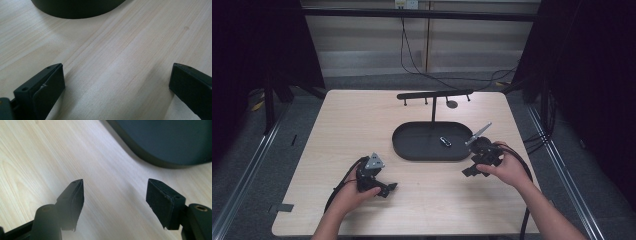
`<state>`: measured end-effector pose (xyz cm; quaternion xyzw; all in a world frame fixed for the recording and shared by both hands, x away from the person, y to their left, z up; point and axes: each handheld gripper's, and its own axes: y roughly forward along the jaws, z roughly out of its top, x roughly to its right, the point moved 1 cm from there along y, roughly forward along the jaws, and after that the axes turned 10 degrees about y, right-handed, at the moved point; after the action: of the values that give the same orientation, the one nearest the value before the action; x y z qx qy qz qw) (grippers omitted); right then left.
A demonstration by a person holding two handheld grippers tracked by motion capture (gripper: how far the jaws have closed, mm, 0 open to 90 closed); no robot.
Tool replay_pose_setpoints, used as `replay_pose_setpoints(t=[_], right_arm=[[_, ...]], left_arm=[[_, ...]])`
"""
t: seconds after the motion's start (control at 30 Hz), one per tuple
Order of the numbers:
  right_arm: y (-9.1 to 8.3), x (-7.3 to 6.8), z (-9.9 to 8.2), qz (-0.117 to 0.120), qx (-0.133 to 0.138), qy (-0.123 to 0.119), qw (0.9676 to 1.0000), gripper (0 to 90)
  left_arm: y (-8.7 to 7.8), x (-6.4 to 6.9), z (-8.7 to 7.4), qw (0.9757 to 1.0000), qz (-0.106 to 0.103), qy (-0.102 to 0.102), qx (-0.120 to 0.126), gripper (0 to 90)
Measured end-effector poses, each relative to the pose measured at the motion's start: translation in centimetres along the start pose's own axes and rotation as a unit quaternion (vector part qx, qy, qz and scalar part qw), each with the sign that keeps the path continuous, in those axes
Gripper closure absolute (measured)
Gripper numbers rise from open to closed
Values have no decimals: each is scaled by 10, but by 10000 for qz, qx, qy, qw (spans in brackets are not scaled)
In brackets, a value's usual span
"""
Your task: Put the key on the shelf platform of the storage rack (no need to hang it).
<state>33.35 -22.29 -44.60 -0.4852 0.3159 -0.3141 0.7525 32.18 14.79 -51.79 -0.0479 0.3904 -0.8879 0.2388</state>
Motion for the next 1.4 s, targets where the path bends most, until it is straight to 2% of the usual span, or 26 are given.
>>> replay_pose_setpoints(t=[0.2, 0.57, 1.4], right_arm=[[2, 0, -10, -8, -56, -12, 10000, 307], [1, 5, -25, -9, 3, 52, 10000, 305], [2, 17, -47, -59, 53, 221, 9997, 305]], left_arm=[[0, 0, 0, 10000, 4, -3, 2, 0], [0, 0, 0, 10000, -1, -4, 2, 0], [0, 0, 0, 10000, 1, -3, 1, 0]])
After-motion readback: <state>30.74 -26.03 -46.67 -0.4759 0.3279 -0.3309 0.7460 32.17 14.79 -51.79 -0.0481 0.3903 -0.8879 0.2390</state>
